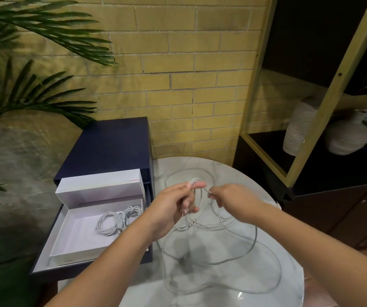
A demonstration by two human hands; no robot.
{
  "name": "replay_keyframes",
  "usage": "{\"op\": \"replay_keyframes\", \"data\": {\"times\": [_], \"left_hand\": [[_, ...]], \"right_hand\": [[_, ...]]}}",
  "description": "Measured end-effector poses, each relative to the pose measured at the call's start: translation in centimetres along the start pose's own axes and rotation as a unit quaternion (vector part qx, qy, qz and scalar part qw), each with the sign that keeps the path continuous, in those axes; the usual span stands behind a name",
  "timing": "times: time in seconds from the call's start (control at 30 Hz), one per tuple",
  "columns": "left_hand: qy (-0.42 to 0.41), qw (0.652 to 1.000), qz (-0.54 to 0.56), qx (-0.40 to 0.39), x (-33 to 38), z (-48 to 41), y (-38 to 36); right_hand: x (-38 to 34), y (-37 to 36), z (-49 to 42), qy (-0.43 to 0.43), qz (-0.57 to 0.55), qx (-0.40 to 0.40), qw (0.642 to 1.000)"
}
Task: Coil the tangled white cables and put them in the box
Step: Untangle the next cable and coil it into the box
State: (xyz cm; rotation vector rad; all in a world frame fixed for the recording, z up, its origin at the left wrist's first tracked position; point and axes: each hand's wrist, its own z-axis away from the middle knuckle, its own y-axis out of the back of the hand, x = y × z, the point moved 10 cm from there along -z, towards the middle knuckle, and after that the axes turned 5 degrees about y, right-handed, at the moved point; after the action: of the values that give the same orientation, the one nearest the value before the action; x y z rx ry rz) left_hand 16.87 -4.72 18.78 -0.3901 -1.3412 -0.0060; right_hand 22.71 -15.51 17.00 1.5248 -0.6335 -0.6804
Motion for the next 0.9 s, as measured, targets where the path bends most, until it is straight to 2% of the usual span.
{"op": "replay_keyframes", "data": {"times": [0.07, 0.17, 0.27, 0.37, 0.57, 0.77, 0.9], "left_hand": [[-0.012, 0.999, 0.036, 0.001, 0.6, -0.2, -0.2], [-0.032, 0.997, 0.059, 0.039, 1.0, -0.9, 0.5], [-0.048, 0.995, -0.019, 0.084, 0.7, -1.5, 1.7], [-0.064, 0.979, -0.162, 0.105, 0.3, -1.6, 2.3], [-0.013, 0.942, -0.319, 0.101, -1.8, -1.6, 2.7], [0.051, 0.948, -0.314, 0.017, -3.1, -1.1, 1.4], [0.067, 0.964, -0.256, 0.007, -3.0, -0.8, 1.0]], "right_hand": [[-0.5, -2.6, 0.5, -0.025, -0.024, -0.072, 0.997], [-2.8, -5.2, 1.6, -0.009, -0.072, -0.158, 0.985], [-5.7, -5.1, 2.4, 0.027, -0.096, -0.190, 0.977], [-6.9, -2.9, 2.2, 0.055, -0.073, -0.174, 0.980], [-6.2, 1.8, 0.8, 0.076, -0.005, -0.096, 0.992], [-4.5, 5.5, -0.1, 0.064, -0.089, 0.002, 0.994], [-3.6, 6.2, -0.3, 0.070, -0.108, 0.053, 0.990]]}}
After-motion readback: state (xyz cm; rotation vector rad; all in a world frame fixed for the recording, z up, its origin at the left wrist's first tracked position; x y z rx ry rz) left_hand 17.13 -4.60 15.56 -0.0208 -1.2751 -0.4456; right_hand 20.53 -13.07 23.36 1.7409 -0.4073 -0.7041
